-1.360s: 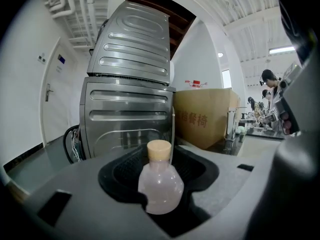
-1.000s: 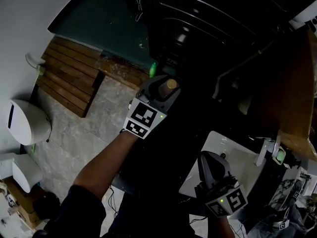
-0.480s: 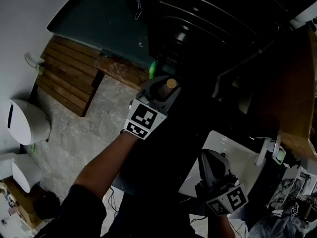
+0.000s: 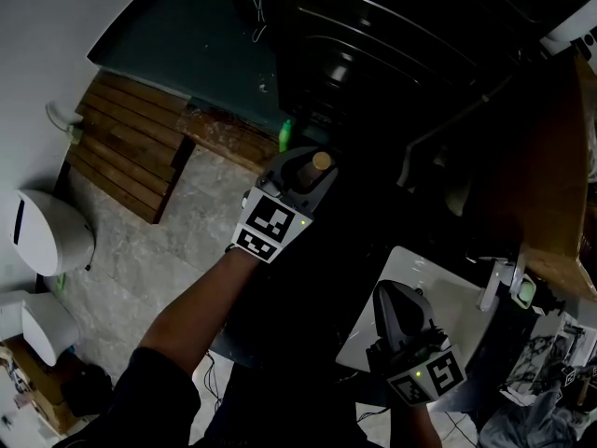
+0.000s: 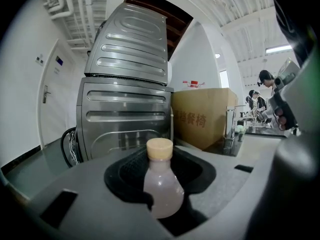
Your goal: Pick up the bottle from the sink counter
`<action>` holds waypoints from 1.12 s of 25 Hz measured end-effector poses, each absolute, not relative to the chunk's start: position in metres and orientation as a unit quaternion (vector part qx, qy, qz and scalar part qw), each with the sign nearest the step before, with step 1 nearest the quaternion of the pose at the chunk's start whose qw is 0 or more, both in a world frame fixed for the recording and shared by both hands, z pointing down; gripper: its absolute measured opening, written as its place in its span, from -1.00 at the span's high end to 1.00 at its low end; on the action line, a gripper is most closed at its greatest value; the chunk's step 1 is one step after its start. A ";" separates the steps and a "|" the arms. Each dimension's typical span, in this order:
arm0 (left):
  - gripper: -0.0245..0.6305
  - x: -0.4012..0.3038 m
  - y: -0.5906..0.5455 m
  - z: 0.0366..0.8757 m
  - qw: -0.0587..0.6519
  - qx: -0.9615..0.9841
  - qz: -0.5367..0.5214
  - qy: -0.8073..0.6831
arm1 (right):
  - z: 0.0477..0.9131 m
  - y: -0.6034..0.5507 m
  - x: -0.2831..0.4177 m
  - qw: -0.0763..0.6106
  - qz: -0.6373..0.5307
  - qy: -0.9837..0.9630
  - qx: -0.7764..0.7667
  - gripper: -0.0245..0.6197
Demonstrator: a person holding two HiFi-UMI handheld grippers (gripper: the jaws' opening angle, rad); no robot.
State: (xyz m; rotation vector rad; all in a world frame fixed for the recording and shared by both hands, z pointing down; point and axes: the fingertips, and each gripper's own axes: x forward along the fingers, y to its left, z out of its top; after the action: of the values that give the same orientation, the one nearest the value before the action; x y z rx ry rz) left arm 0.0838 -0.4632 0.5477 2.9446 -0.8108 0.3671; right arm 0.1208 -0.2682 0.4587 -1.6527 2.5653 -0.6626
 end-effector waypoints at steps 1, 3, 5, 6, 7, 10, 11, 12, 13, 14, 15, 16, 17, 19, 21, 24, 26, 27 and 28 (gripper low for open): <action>0.50 0.084 -0.462 0.548 0.032 0.957 0.121 -0.261 | 0.458 -0.268 0.121 0.010 -0.211 0.821 -0.530 0.87; 0.50 0.085 -0.459 0.548 0.032 0.958 0.123 -0.257 | 0.457 -0.268 0.123 0.011 -0.210 0.820 -0.532 0.87; 0.50 0.085 -0.456 0.547 0.031 0.959 0.125 -0.253 | 0.456 -0.267 0.123 0.012 -0.208 0.819 -0.534 0.87; 0.50 0.085 -0.455 0.547 0.030 0.959 0.126 -0.251 | 0.456 -0.267 0.123 0.011 -0.208 0.819 -0.534 0.87; 0.50 0.085 -0.453 0.547 0.029 0.960 0.127 -0.249 | 0.455 -0.266 0.123 0.009 -0.207 0.820 -0.534 0.87; 0.50 0.085 -0.447 0.546 0.029 0.961 0.128 -0.242 | 0.455 -0.264 0.123 0.008 -0.205 0.820 -0.535 0.87; 0.50 0.086 -0.445 0.545 0.029 0.962 0.127 -0.241 | 0.454 -0.263 0.124 0.008 -0.205 0.819 -0.535 0.87; 0.50 0.087 -0.443 0.544 0.029 0.962 0.126 -0.239 | 0.454 -0.263 0.125 0.009 -0.205 0.819 -0.536 0.87; 0.50 0.087 -0.441 0.542 0.029 0.963 0.124 -0.237 | 0.453 -0.262 0.125 0.010 -0.204 0.819 -0.537 0.87; 0.50 0.088 -0.439 0.540 0.029 0.964 0.123 -0.235 | 0.452 -0.262 0.126 0.012 -0.203 0.819 -0.537 0.87; 0.50 0.088 -0.437 0.538 0.028 0.964 0.121 -0.234 | 0.452 -0.261 0.126 0.013 -0.202 0.819 -0.537 0.87; 0.50 0.088 -0.435 0.535 0.026 0.965 0.120 -0.233 | 0.451 -0.260 0.126 0.014 -0.202 0.819 -0.537 0.87; 0.50 0.088 -0.433 0.532 0.025 0.965 0.119 -0.231 | 0.450 -0.260 0.126 0.015 -0.202 0.819 -0.537 0.87; 0.50 0.088 -0.429 0.524 0.022 0.966 0.116 -0.229 | 0.448 -0.259 0.127 0.016 -0.200 0.818 -0.538 0.87; 0.50 0.086 -0.425 0.515 0.018 0.967 0.113 -0.228 | 0.443 -0.259 0.126 0.020 -0.198 0.819 -0.539 0.87; 0.50 0.084 -0.419 0.499 0.013 0.967 0.108 -0.229 | 0.435 -0.259 0.125 0.028 -0.192 0.820 -0.539 0.87; 0.50 0.082 -0.416 0.488 0.011 0.967 0.105 -0.230 | 0.428 -0.260 0.125 0.031 -0.187 0.820 -0.539 0.87; 0.50 0.081 -0.414 0.483 0.011 0.967 0.104 -0.232 | 0.425 -0.260 0.125 0.033 -0.185 0.821 -0.540 0.87; 0.50 0.080 -0.412 0.478 0.011 0.967 0.103 -0.233 | 0.423 -0.261 0.125 0.034 -0.183 0.821 -0.540 0.87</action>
State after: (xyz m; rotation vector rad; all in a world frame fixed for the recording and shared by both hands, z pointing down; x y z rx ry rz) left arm 0.0798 -0.4120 0.4783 3.0161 -0.7271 0.3208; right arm 0.1253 -0.2605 0.4227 -1.6595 2.5249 -0.5618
